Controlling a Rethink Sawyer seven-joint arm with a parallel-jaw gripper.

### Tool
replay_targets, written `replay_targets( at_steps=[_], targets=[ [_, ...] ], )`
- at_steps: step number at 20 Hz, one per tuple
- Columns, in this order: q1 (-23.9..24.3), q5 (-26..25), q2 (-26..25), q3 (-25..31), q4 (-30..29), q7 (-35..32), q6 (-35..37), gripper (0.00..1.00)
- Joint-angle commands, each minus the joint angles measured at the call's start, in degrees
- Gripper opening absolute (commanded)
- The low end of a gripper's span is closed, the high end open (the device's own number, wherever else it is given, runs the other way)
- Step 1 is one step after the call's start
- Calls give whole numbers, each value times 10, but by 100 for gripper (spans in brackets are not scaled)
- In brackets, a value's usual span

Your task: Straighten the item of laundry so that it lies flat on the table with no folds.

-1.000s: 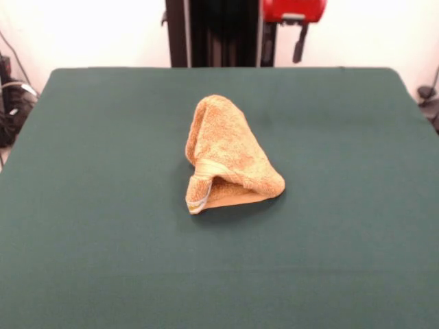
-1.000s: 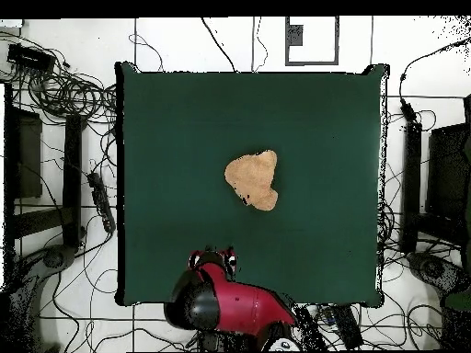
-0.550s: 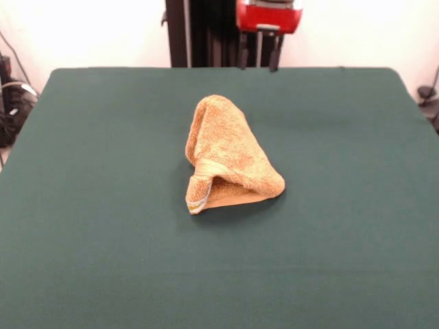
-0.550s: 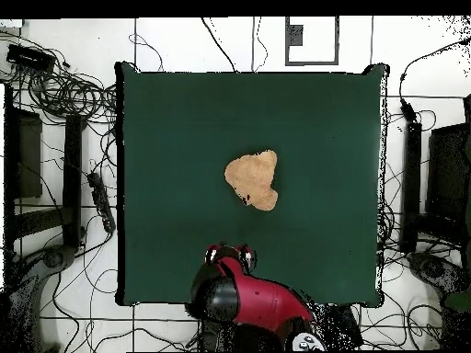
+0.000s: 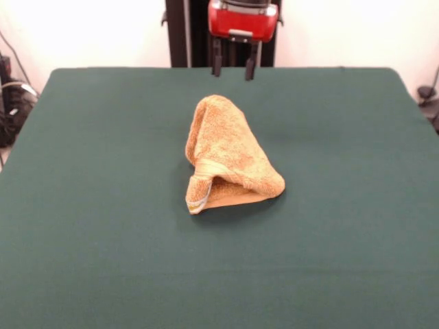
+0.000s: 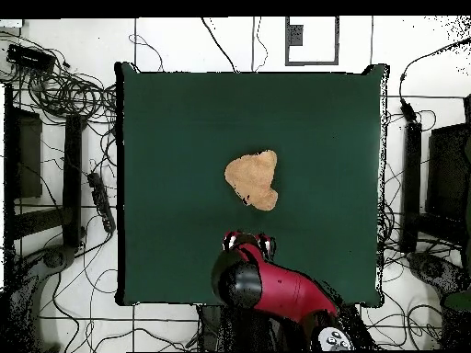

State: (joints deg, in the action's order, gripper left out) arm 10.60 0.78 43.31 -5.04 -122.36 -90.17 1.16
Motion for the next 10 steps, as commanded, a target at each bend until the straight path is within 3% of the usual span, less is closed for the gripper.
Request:
replay_targets(
  at_steps=[1, 10],
  targets=[
    [10, -12, 0, 58, 69, -36, 97, 100],
    [38, -40, -98, 86, 104, -56, -3, 100]
  ],
)
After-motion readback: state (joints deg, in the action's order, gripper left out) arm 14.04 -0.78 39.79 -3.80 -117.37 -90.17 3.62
